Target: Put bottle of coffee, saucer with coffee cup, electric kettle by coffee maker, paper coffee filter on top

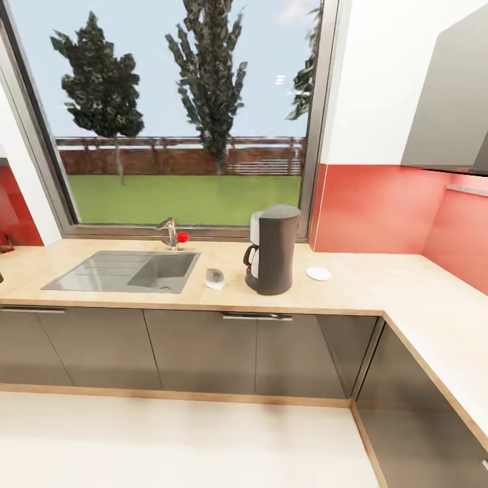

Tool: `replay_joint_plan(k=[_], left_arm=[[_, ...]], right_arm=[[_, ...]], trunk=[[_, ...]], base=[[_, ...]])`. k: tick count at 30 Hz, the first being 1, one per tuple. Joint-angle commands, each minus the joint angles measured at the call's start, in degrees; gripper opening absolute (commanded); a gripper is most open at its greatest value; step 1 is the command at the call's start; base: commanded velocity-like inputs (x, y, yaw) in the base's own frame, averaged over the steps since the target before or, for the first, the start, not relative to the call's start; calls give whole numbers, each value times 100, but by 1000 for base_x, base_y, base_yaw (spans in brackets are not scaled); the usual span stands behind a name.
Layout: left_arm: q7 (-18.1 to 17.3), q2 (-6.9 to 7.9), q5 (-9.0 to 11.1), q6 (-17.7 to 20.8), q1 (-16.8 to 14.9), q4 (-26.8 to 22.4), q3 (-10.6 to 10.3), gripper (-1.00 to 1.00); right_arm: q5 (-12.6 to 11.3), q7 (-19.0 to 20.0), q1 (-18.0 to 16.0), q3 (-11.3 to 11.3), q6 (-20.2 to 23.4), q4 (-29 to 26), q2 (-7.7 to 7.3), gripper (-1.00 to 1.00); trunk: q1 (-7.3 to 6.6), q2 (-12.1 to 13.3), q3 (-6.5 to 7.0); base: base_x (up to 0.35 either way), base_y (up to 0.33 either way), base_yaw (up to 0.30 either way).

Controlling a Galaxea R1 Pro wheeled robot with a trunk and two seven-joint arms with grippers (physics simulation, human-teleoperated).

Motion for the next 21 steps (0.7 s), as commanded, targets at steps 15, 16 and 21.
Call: replay_joint_plan(k=[15, 16, 21], left_arm=[[8, 0, 100, -13, 1, -6, 41, 100], [9, 0, 107, -12, 1, -3, 44, 100], [11, -9, 124, -22, 3, 257, 55, 100]], right_arm=[[0, -284, -14, -52, 4627, -5709, 362, 100], [0, -307, -14, -52, 4807, -5998, 382, 100], [-116, -392, -206, -46, 6110, -8301, 504, 100]], trunk=[[4, -12, -11], [4, -12, -11], [4, -12, -11]], base=[[0, 0, 0], [0, 0, 0], [0, 0, 0]])
